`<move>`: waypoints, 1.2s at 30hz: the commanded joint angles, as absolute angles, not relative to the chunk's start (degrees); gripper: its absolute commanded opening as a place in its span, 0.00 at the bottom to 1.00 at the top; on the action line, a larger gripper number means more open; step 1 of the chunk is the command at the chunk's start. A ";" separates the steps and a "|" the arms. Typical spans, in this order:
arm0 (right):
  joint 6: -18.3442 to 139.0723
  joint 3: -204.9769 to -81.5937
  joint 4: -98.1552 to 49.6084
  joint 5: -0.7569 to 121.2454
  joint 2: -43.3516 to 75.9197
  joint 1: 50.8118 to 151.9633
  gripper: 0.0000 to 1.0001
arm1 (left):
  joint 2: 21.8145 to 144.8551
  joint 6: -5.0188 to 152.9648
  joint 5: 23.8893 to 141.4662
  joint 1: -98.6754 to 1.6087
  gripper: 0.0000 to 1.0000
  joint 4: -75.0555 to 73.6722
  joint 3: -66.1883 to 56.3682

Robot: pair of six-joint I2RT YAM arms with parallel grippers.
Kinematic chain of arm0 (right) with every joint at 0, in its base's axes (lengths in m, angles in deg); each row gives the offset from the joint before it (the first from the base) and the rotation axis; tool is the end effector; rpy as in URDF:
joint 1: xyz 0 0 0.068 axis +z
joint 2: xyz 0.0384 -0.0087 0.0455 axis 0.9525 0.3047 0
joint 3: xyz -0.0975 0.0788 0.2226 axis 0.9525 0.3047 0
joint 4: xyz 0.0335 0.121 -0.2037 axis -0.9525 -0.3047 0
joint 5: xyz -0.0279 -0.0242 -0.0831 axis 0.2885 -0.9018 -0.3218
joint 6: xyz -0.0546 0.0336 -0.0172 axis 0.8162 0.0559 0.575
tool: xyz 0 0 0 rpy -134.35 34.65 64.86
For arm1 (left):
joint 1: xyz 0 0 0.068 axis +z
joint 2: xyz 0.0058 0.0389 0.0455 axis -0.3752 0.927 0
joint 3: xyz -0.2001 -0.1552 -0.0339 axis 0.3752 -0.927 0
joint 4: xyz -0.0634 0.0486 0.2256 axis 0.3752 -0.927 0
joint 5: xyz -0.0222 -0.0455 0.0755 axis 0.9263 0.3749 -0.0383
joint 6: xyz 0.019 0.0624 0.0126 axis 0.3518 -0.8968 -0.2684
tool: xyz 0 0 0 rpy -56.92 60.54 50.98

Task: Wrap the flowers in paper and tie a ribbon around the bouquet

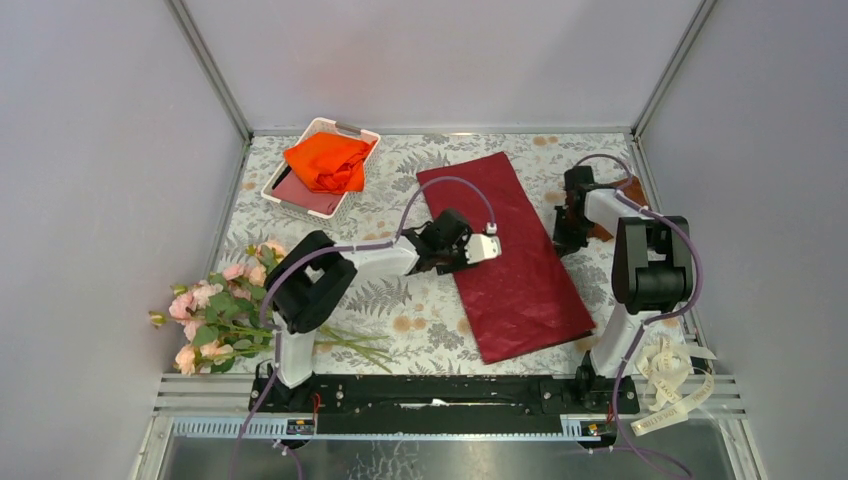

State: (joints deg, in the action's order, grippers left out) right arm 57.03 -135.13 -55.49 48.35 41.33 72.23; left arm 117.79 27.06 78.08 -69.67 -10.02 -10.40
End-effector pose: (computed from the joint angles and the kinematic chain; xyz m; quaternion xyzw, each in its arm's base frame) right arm 0.3408 -0.0042 0.1394 0.0937 0.9804 -0.0214 0.1721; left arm 0.2581 -0.2879 0.1398 0.6310 0.6973 -0.0662 0.3333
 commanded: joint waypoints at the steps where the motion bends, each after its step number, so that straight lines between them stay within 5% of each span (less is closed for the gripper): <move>1: 57.42 -133.26 -56.90 62.92 41.08 78.39 0.18 | 122.52 24.21 70.36 -62.36 0.51 -4.87 -6.57; 9: 54.61 -131.15 -51.93 70.83 30.63 81.80 0.24 | 118.21 26.54 75.67 -50.25 0.53 -7.37 -4.08; 16: 44.82 -120.15 -37.87 78.66 23.99 82.44 0.36 | 100.22 21.96 96.39 -49.94 0.84 -21.76 -14.07; 20: 39.61 -115.47 -30.68 78.86 23.10 84.95 0.44 | 93.52 19.13 96.58 -53.18 0.98 -29.37 -19.25; 36: 36.97 -107.61 -27.41 77.35 23.42 87.90 0.52 | 85.36 15.66 95.10 -65.11 0.99 -33.18 -30.69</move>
